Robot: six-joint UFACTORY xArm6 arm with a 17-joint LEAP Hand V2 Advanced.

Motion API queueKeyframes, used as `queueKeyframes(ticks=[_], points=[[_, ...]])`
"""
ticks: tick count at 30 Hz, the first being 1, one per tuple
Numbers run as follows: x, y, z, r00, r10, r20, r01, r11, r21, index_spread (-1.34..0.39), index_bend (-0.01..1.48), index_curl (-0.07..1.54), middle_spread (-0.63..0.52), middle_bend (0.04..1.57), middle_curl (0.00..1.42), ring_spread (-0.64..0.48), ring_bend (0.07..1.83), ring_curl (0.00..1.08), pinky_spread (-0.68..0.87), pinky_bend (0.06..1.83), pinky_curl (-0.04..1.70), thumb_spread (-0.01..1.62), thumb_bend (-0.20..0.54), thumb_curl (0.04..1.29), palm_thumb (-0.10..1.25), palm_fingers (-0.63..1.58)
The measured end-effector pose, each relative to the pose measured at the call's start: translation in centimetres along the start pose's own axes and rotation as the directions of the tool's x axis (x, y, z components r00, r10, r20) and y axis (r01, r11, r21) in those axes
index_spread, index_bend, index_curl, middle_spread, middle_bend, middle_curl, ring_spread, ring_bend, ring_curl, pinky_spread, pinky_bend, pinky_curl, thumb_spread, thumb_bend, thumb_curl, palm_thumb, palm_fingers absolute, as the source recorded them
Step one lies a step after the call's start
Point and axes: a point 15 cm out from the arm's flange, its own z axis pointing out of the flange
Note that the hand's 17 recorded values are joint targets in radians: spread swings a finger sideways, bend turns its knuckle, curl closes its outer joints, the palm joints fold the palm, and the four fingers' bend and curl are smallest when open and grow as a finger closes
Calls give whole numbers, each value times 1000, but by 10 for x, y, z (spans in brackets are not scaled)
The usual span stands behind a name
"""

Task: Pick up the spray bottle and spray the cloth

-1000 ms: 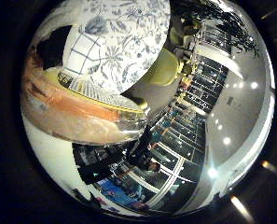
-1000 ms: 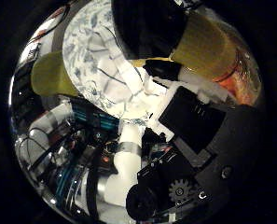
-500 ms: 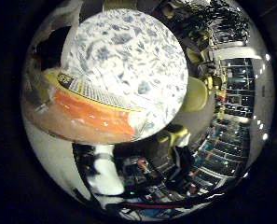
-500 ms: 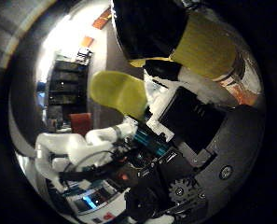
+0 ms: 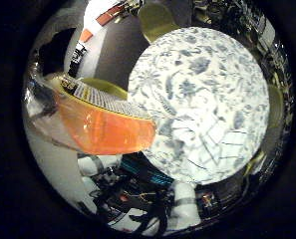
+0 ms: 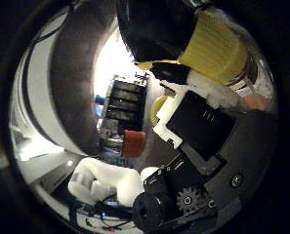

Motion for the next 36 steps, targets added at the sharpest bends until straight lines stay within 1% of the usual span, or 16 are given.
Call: queueKeyframes(ticks=[5,9,14,16,19,23,26,30,33,36], points=[[29,-5,25,998,-16,55,15,999,32,-186,1204,722,-94,1405,632,-204,1366,752,-211,1067,1271,1040,-13,526,1092,1156],[46,-10,38,997,-39,73,36,998,50,-186,1204,722,-94,1405,633,-203,1367,750,-212,1067,1272,1039,-14,535,1091,1156],[71,-20,40,992,-83,100,72,992,105,-186,1201,722,-80,1401,628,-201,1370,747,-212,1062,1271,1041,-14,547,1083,1161],[87,-22,39,993,-63,99,52,992,114,-186,1197,720,-77,1402,627,-200,1371,745,-212,1059,1271,1041,-14,550,1083,1161],[104,-17,44,994,-39,102,30,995,95,-186,1200,720,-75,1401,625,-198,1369,740,-212,1050,1261,1042,-15,554,1079,1163],[111,-5,55,989,-12,149,5,999,44,-185,1183,716,-73,1389,619,-196,1355,723,-220,1036,1224,1040,-18,554,1043,1167],[118,3,63,987,12,163,-14,1000,14,-185,1169,712,-72,1374,613,-193,1354,708,-230,1035,1192,1045,-17,547,1032,1177],[125,5,69,986,28,165,-28,1000,0,-188,1159,708,-72,1364,608,-188,1349,691,-241,1035,1157,1043,-18,541,1021,1185],[126,6,71,986,31,165,-31,1000,-3,-193,1144,704,-71,1351,603,-183,1352,678,-248,1038,1127,1021,-29,535,988,1190],[124,7,72,986,24,165,-23,1000,-8,-206,1051,689,-82,1320,593,-184,1334,650,-271,1040,1057,961,-38,531,907,1153]])
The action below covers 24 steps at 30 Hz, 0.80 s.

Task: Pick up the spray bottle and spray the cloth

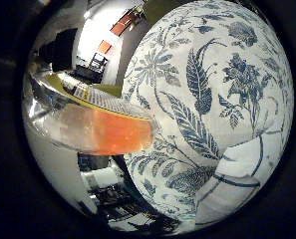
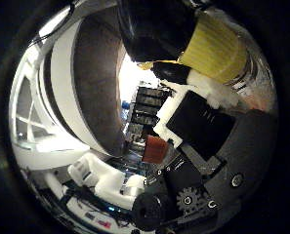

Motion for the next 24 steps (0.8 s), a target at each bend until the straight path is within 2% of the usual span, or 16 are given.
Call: queueKeyframes(ticks=[1,4,6,7,8,10,11,12,14,17,24], points=[[-1,0,0,1000,-2,1,2,1000,-1,-214,1008,683,-83,1316,590,-183,1330,644,-281,1038,1036,946,-35,532,893,1142],[-3,8,2,1000,-17,-5,17,999,-39,-277,680,644,-116,1177,554,-200,1288,603,-359,1065,932,883,-35,534,834,961],[-2,19,2,999,-35,-15,34,995,-94,-314,503,627,-146,1031,532,-233,1259,594,-422,1051,894,909,-31,522,816,624],[-2,25,2,999,-45,-21,42,991,-125,-336,488,622,-154,954,510,-235,1201,579,-409,990,879,928,-30,513,811,402],[-2,32,1,998,-51,-28,46,986,-158,-369,499,604,-156,902,496,-229,1106,552,-349,881,855,953,-33,496,787,217],[-3,34,-2,997,-65,-42,56,980,-191,-388,499,569,-138,823,464,-201,985,491,-216,777,807,967,-33,480,766,107],[-4,34,-4,997,-69,-47,58,977,-203,-387,482,549,-112,758,440,-158,908,459,-97,732,777,972,-29,470,762,30],[-4,35,-6,996,-68,-52,56,976,-211,-376,446,520,-88,693,415,-109,843,426,27,698,740,978,-31,457,746,2],[-6,32,-11,995,-78,-62,64,975,-213,-359,399,484,-47,612,386,-40,767,389,172,644,678,985,-30,441,734,-7],[-7,30,-18,992,-98,-77,79,974,-213,-323,317,441,15,506,354,63,657,342,313,569,588,982,-29,419,721,3],[-4,29,-47,975,-151,-166,108,964,-243,-283,191,394,108,322,318,167,471,276,411,493,461,984,-31,373,692,53]])
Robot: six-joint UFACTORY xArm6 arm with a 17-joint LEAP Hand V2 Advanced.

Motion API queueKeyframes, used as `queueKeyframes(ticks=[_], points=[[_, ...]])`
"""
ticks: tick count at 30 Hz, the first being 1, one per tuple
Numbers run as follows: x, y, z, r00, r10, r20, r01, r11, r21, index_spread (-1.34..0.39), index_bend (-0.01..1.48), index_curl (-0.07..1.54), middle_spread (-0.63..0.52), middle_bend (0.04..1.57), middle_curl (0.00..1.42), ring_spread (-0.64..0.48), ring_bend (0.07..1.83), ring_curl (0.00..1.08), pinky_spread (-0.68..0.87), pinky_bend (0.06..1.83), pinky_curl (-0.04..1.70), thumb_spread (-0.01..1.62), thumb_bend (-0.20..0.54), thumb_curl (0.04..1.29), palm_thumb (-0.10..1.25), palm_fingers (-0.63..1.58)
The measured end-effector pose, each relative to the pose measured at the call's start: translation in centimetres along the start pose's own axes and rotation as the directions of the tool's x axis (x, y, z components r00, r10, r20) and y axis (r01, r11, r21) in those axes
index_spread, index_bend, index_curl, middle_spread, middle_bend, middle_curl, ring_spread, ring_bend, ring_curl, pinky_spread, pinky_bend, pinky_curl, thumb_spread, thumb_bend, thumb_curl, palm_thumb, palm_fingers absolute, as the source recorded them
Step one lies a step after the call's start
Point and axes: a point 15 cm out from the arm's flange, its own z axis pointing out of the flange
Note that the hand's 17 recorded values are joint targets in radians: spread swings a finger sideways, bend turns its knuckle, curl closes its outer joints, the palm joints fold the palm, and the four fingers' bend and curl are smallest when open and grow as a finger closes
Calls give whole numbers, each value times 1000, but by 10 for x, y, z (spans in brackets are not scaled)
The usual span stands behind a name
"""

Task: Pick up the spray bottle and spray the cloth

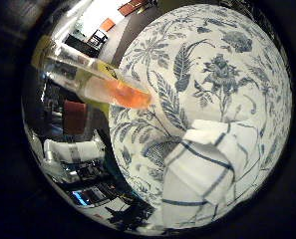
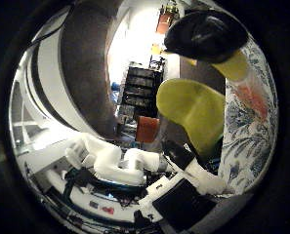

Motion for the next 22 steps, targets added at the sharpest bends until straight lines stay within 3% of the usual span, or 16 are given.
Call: queueKeyframes(ticks=[7,22], points=[[17,-10,-60,993,-10,-119,15,999,46,-251,166,353,195,193,304,256,361,244,469,516,404,979,-29,342,653,55],[-9,-11,-178,984,11,-181,22,983,181,-231,163,309,208,194,312,260,360,251,470,507,331,986,-27,334,657,116]])
